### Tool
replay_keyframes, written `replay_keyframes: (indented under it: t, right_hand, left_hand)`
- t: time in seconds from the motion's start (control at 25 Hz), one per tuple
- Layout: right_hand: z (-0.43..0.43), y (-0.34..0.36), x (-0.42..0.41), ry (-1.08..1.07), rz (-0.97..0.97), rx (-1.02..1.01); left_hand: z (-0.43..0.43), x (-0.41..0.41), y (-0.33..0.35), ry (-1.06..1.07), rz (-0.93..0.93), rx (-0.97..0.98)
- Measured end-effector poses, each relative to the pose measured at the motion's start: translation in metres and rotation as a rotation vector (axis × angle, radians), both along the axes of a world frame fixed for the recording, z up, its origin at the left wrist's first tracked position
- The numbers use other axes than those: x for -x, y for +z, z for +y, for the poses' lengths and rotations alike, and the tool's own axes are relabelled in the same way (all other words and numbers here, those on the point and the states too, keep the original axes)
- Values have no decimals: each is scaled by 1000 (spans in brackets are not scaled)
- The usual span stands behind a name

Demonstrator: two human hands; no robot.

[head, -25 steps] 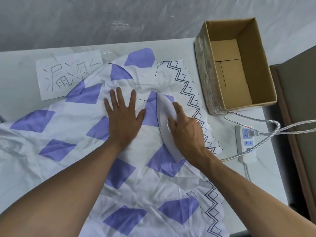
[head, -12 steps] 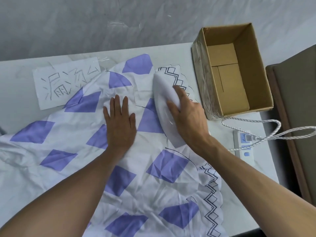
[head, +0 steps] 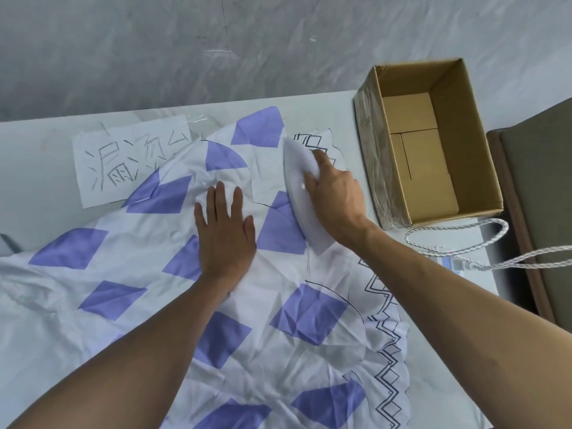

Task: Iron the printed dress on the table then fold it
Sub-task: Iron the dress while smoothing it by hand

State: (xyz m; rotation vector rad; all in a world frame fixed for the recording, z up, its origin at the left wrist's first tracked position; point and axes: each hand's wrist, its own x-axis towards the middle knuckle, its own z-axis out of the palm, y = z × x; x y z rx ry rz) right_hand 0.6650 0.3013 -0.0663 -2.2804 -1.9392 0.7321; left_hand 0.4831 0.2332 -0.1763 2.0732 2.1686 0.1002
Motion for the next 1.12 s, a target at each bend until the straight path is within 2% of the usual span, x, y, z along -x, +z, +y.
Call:
replay_keyframes:
  t: [0.2,0.32,0.44,0.6,0.92,1.0,1.12]
  right_hand:
    - [-3,5,-17,-57,-34,14]
    - [0,14,-10,-58,16,-26]
    - [1,19,11,60,85,-61]
    - [-7,4,32,197,46,-4]
    - [20,-1,-20,-56,-40,-13]
    - [26,1,-27,-90,75,55]
    - [30,13,-40,-335,531,85]
  left_hand:
    - [-1,-1,3,-4,28,14]
    - [-1,-1,5,-33,34,15]
    - [-1,0,2,-19,28,26]
    - [-1,0,1,4,29,41]
    - [2,-1,3,-9,53,70]
    - [2,0,4,-9,46,68]
    - [2,-1,5,-27,35,60]
